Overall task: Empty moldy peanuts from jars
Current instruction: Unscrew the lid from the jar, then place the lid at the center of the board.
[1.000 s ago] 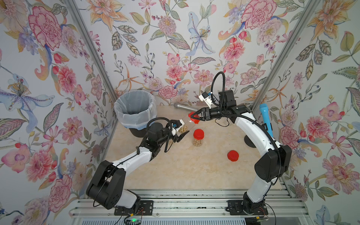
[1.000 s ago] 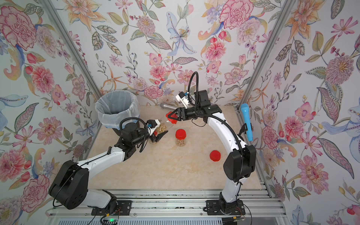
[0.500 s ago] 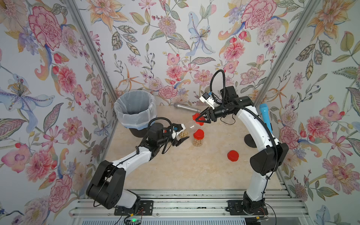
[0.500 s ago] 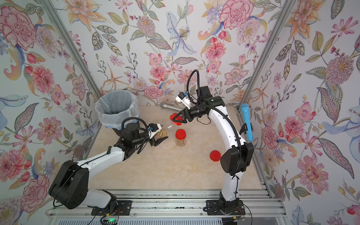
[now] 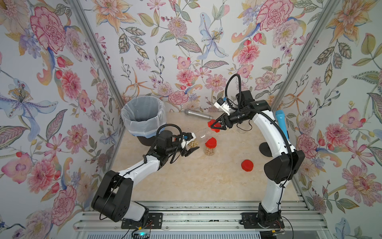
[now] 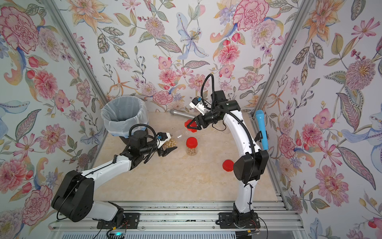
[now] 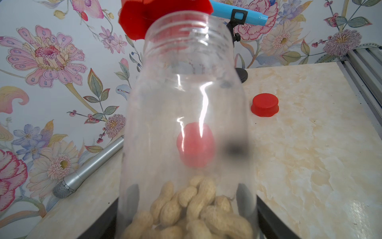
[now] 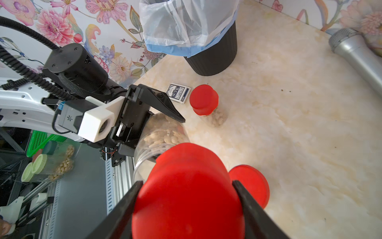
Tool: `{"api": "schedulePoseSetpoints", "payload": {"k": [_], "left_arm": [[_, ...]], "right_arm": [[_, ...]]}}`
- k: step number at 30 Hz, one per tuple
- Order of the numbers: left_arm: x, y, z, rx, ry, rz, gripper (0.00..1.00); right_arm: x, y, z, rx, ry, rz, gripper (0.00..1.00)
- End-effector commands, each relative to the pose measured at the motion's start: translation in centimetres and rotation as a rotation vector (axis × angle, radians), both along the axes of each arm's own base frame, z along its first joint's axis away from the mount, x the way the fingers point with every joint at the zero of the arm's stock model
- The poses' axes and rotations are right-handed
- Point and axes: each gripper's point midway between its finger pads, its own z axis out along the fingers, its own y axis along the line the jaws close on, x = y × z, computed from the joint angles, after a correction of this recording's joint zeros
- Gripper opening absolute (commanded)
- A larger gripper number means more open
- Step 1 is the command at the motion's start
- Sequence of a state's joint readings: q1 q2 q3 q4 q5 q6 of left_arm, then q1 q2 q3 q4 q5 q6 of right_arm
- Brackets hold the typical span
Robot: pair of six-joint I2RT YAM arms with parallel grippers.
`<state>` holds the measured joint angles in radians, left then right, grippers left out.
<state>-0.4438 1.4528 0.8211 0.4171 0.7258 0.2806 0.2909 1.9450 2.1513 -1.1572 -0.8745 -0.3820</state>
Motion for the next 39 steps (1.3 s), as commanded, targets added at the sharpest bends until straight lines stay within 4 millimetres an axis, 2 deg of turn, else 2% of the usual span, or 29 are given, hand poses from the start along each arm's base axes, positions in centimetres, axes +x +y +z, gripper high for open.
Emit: {"api": "schedulePoseSetpoints", "payload": {"k": [1,9,18,22,26,29,39], "left_arm": [[0.0,0.4,1.6,-0.01,-0.051,0.005,0.23],[0.2,0.5,1.9,-0.015,-0.049,0.024,0.23],[0.6,0.7,2.8,-0.017,-0.055,0.044,0.24],[0.8,0.8,3.2,-0.014,-0.064,0.06,0.24],[1.1,1.0,3.6,-0.004,-0.068,0.077,0.24],[1.2,1.2,3.8,0.003,-0.071,0.09,0.24],[1.7,1.7,4.8,0.016,-0.09,0.129,0.25]], "right_arm": [[1.1,-2.5,-1.4,-0.051,0.032,-0.081,0.63],[3.6,-9.4,-8.0,-0.226,0.119,-0.374,0.63],[4.2,-16.6,-16.2,-0.374,0.224,-0.7,0.64],[4.4,-19.4,-18.9,-0.437,0.26,-0.812,0.64],[4.5,-21.0,-20.9,-0.505,0.277,-0.87,0.64],[4.6,-21.2,-21.7,-0.52,0.269,-0.88,0.66],[4.5,-21.9,-25.9,-0.588,0.328,-0.883,0.69]]}}
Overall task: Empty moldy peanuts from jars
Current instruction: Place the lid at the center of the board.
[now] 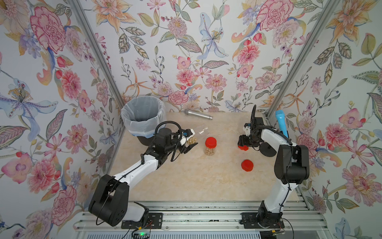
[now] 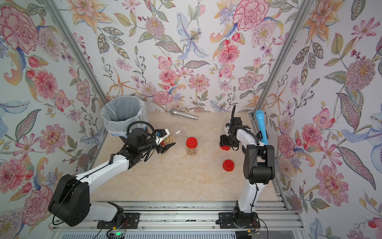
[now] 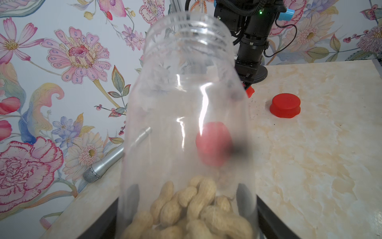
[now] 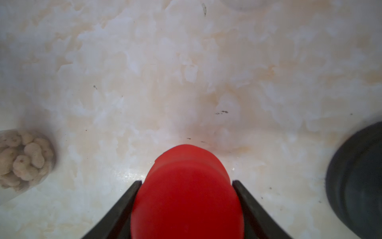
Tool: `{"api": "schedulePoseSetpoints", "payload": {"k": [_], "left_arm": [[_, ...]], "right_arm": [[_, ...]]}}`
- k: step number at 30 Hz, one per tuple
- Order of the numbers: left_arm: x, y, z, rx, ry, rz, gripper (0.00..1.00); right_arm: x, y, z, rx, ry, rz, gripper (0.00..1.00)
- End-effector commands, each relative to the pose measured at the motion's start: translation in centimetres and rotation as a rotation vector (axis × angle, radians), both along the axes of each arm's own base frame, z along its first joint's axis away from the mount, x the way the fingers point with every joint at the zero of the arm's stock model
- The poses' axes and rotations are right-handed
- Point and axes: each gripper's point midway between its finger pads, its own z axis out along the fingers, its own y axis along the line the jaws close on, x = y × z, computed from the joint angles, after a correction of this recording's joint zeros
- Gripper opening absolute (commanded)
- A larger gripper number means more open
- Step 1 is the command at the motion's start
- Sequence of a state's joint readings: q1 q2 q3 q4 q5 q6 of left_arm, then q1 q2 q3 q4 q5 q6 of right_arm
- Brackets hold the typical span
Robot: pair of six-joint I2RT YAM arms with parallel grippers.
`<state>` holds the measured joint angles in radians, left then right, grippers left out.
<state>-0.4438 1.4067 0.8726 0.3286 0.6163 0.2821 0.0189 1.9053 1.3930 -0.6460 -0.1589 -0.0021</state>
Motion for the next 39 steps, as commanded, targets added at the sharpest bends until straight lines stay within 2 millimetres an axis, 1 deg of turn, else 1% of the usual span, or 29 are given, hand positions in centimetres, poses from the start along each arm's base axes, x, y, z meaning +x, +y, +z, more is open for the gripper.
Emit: {"api": "schedulePoseSetpoints", "payload": {"k": [1,8,15,19,22,32,36,39], "left_arm": [[0.5,0.5,2.9,-0.003,-0.069,0.025,0.25],[0.7,0.8,3.1,0.019,-0.061,0.038,0.25],[0.8,0.9,3.6,0.027,-0.073,0.049,0.24],[0.9,1.2,3.7,0.03,-0.077,0.06,0.24],[1.0,1.4,3.9,0.033,-0.083,0.066,0.24],[1.1,1.8,4.3,0.035,-0.094,0.077,0.24],[1.2,2.1,4.0,0.049,-0.099,0.089,0.24],[1.4,2.3,4.2,0.055,-0.101,0.095,0.24]], "right_arm": [[0.0,-0.4,-1.5,-0.021,0.022,-0.021,0.69],[0.0,-0.4,-3.0,-0.027,0.054,-0.02,0.7],[-0.4,-0.7,-4.5,-0.053,0.086,-0.023,0.73],[-0.5,-0.7,-4.9,-0.056,0.092,-0.028,0.75],[-0.7,-0.6,-5.0,-0.053,0.094,-0.024,0.78],[-0.5,-0.8,-2.8,-0.07,0.042,-0.037,0.87],[-0.5,-1.0,-2.3,-0.083,0.029,-0.049,0.88],[-0.5,-1.0,-1.4,-0.083,0.01,-0.056,0.89]]}}
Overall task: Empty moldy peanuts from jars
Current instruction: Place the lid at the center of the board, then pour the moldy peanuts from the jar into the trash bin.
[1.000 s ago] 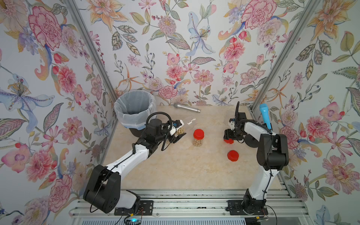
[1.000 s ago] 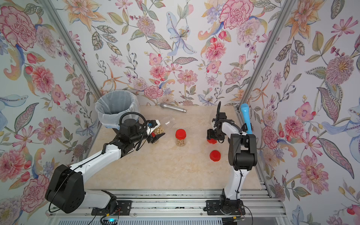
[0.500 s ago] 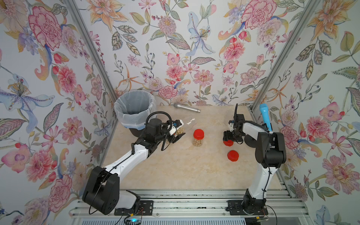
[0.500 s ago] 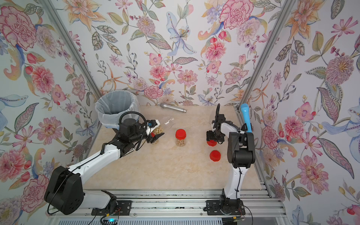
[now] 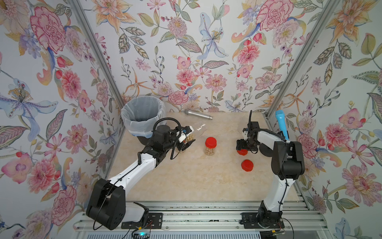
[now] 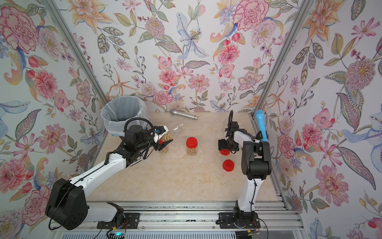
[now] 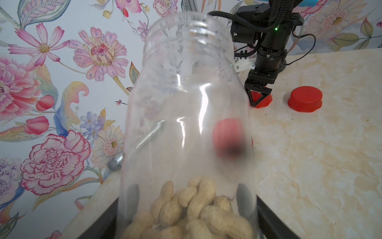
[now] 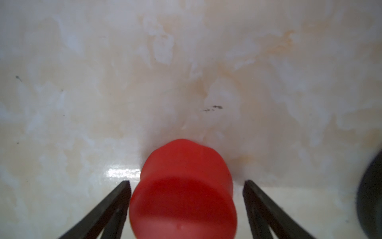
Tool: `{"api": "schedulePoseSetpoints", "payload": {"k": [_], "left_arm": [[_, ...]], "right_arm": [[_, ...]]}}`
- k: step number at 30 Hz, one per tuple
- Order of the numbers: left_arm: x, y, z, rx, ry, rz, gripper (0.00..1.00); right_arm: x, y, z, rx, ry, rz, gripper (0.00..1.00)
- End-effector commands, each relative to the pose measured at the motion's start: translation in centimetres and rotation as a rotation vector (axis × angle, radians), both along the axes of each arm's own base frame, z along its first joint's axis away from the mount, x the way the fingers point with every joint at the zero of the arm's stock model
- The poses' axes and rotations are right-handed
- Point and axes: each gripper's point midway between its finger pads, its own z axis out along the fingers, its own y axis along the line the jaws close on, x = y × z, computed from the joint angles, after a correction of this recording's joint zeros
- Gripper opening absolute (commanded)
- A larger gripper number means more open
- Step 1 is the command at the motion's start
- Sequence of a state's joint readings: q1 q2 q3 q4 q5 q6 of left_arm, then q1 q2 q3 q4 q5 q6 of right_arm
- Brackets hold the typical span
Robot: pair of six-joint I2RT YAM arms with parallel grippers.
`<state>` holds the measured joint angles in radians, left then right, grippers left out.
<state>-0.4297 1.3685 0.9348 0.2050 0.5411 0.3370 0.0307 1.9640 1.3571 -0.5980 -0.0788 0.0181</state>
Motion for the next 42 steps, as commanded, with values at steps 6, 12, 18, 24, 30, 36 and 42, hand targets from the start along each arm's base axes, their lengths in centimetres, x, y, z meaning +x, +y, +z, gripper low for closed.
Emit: {"api": "schedulePoseSetpoints", "payload": {"k": [6,12,18,24,30,36,42], "left_arm": [[0.8,1.4,3.2,0.011,-0.08,0.04,0.24],[0.6,1.9,3.5,0.013,-0.084,0.058,0.23],[2.0,4.5,4.5,0.059,-0.096,0.155,0.23],[4.1,7.6,6.1,0.158,-0.067,0.294,0.23],[5.6,11.2,6.6,0.287,-0.019,0.447,0.24],[6.5,15.7,7.8,0.4,0.03,0.612,0.23],[6.7,21.0,9.5,0.434,0.059,0.739,0.23]], "right_arm": [[0.5,-0.4,4.6,-0.028,-0.106,-0.026,0.89],[0.4,-0.6,6.9,-0.04,-0.15,-0.027,0.89],[-0.4,0.0,8.7,-0.016,-0.192,-0.023,0.88],[-1.0,1.1,12.1,0.006,-0.289,0.0,0.89],[-1.9,1.4,14.3,0.012,-0.369,0.017,0.89],[-2.6,2.1,14.7,0.048,-0.415,0.019,0.89],[-3.1,2.9,13.2,0.057,-0.384,0.051,0.89]]}}
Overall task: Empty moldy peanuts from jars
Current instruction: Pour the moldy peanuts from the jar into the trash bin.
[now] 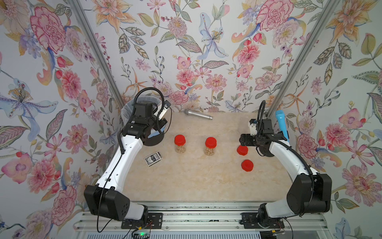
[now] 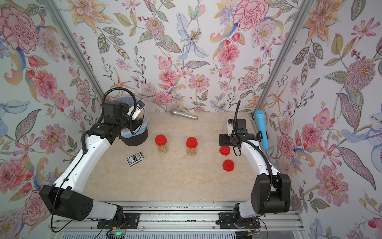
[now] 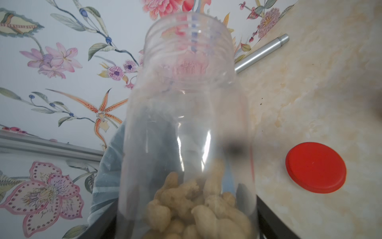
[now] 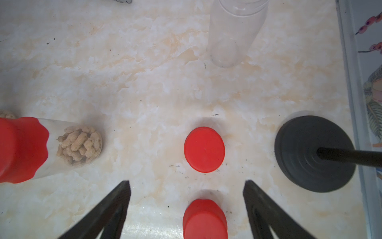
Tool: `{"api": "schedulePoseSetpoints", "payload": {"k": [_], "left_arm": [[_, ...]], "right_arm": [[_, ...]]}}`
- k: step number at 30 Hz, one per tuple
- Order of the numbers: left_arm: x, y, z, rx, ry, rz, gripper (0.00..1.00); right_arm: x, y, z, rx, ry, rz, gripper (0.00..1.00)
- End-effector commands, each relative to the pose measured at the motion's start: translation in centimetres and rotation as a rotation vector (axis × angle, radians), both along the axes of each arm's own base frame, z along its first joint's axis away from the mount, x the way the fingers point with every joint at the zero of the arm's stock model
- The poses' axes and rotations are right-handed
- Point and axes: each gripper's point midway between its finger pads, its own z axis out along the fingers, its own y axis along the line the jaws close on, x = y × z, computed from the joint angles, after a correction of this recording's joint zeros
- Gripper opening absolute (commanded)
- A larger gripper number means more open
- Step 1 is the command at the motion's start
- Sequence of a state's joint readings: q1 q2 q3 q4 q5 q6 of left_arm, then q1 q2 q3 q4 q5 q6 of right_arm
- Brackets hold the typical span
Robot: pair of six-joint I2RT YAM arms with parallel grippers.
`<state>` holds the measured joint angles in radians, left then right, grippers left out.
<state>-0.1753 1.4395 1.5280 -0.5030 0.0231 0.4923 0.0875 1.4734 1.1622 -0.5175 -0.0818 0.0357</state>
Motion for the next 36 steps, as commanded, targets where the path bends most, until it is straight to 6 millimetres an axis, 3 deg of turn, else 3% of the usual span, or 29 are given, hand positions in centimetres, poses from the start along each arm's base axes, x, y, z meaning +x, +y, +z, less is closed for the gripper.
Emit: {"api": "schedulePoseSetpoints", "payload": {"k": [1,9,14,17,18,24,31,36], "left_arm": [[-0.7,3.3,1.1,0.053,0.021,0.085,0.23],[-0.7,7.7,2.6,0.105,0.028,0.194,0.23],[-0.2,10.9,2.2,0.215,0.084,0.293,0.23],[0.0,11.9,3.4,0.254,0.08,0.315,0.23],[0.8,12.1,2.5,0.267,0.109,0.315,0.23],[2.0,13.7,1.6,0.396,0.191,0.352,0.23],[2.7,16.1,-1.1,0.594,0.308,0.416,0.14],[3.6,15.9,-1.2,0.636,0.318,0.423,0.16]], "right_arm": [[0.0,0.8,-0.4,0.02,-0.002,0.015,0.88],[0.4,1.2,-1.1,0.026,-0.026,0.013,0.88],[0.9,0.5,-1.5,-0.005,-0.042,-0.013,0.88],[1.1,0.0,-1.7,-0.013,-0.055,-0.031,0.88],[1.2,-0.1,-1.7,-0.015,-0.061,-0.037,0.88],[1.7,-0.5,-1.4,-0.009,-0.094,-0.067,0.88],[2.2,-0.5,-1.3,0.01,-0.123,-0.084,0.88],[2.6,-0.2,-1.7,0.021,-0.114,-0.081,0.88]]}}
